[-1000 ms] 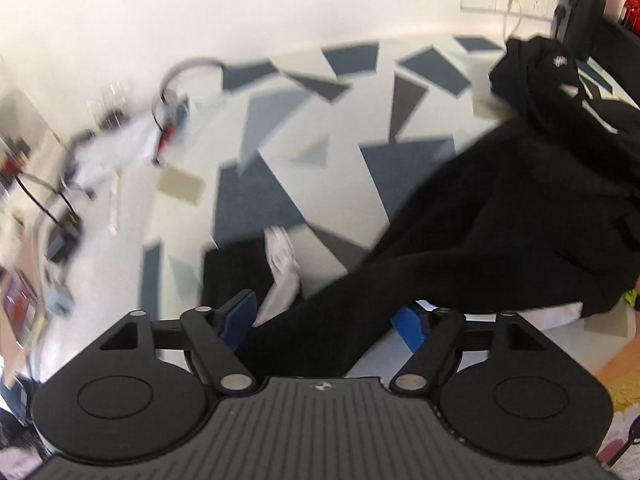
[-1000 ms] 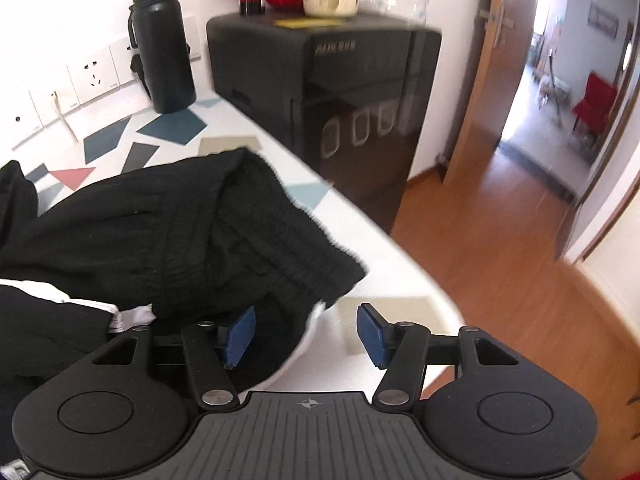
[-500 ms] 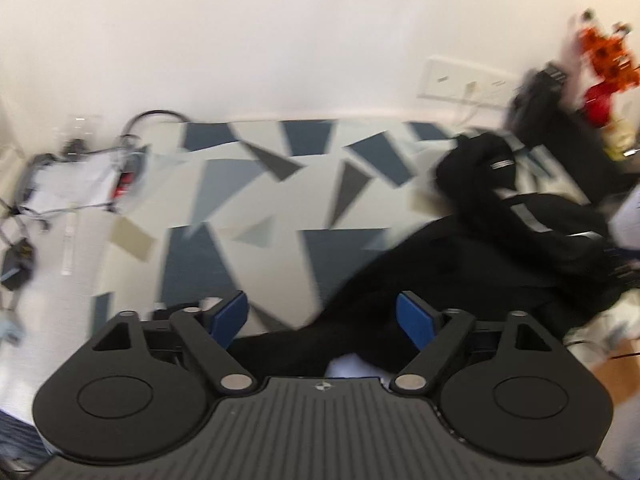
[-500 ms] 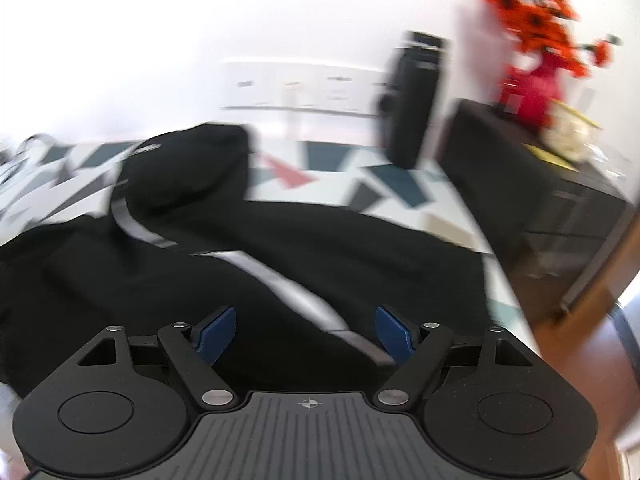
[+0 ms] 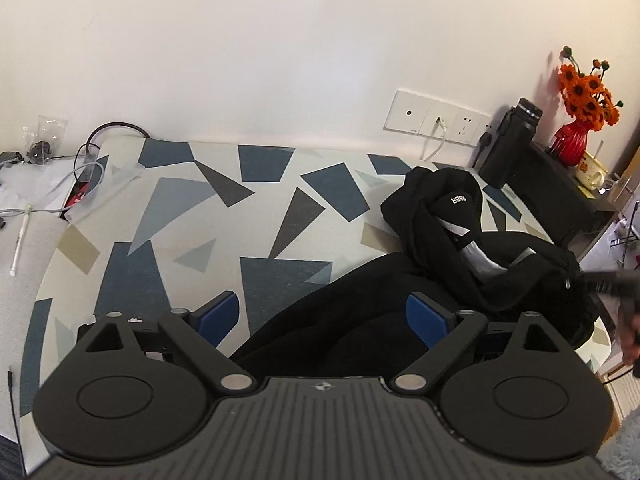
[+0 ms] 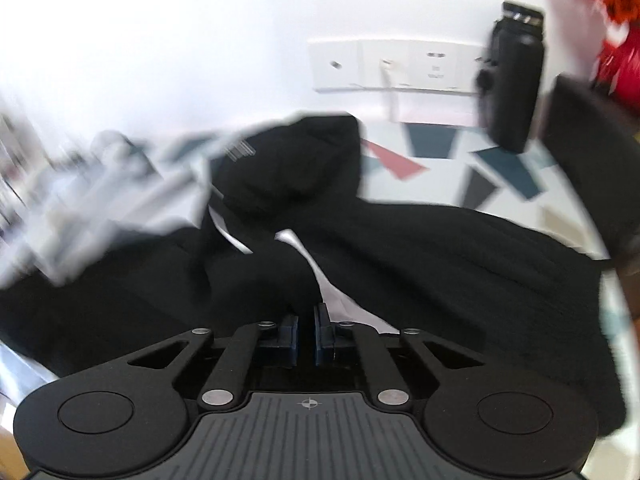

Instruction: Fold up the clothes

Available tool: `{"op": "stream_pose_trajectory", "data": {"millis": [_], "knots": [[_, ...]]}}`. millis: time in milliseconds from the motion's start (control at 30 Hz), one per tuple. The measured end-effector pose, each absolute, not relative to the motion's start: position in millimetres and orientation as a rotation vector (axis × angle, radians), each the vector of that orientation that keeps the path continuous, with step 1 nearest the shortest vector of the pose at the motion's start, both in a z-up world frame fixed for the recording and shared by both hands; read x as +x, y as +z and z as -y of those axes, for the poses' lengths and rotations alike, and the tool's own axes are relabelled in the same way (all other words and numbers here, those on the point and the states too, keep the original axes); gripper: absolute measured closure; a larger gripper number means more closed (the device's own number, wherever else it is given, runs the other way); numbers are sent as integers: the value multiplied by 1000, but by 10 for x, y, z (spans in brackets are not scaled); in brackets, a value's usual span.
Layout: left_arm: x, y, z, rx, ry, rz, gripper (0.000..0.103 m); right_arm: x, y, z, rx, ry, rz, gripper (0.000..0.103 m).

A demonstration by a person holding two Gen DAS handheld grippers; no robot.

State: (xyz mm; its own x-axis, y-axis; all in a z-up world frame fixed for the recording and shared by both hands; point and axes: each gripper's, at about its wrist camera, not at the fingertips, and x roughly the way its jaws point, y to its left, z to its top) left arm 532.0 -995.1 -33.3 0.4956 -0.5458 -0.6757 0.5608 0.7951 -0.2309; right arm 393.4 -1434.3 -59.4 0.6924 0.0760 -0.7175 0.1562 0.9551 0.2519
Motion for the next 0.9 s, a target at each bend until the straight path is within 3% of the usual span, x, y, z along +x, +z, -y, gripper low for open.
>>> {"op": "stream_pose_trajectory", "data": {"millis": [233,500,800,833,867,900], "knots": [[5366,-379,9615,-43,-649,-764,10,4581,-20,14034,448,159,-680,98],[5483,-460,9000,-196,-578,-726,10,5816,829,12955,373,424,-531,98],[5652,-575,8591,-252,-569,-738,10,6820,816,11391,363,630,-489,98],[5683,-590,8567,-259,-572,-747,10,6889,740,11250,372,635,-514,93],[5715,-605,8543,-266,-575,-756,10,6967,655,11132,382,626,-543,72],[5746,-610,8527,-268,-585,-759,10,6984,609,11075,379,604,-544,62]]}}
